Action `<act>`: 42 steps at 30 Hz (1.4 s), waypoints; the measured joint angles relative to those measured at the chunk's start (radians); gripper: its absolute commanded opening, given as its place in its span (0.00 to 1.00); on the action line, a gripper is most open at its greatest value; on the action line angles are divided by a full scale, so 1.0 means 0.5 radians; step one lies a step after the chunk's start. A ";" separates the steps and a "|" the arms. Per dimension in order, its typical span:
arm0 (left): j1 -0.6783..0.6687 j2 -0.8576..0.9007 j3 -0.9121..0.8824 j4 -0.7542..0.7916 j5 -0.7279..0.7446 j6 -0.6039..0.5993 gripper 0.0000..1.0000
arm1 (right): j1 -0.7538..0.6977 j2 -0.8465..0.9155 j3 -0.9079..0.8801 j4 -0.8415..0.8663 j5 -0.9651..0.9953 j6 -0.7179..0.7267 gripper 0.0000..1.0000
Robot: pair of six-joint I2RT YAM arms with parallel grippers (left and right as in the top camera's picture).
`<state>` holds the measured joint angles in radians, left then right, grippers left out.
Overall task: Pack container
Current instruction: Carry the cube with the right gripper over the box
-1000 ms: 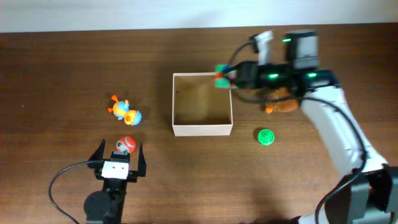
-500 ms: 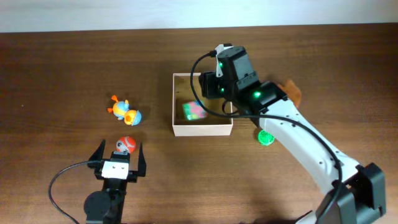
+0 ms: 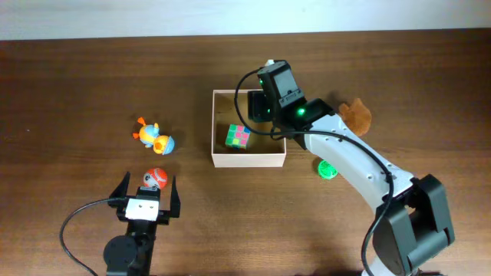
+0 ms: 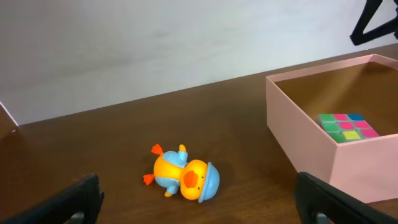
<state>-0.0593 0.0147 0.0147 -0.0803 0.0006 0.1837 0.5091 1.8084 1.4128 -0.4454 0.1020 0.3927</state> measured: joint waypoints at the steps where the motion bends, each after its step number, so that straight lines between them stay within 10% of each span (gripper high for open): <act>1: 0.000 0.000 0.000 0.000 0.000 0.000 0.99 | 0.007 0.000 0.000 -0.001 -0.020 0.000 0.72; 42: 0.000 0.000 0.000 0.000 0.001 0.000 0.99 | 0.268 0.250 0.001 -0.145 0.034 0.378 0.72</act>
<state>-0.0593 0.0147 0.0147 -0.0803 0.0010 0.1837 0.6430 1.9335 1.4132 -0.5179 0.1188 0.5816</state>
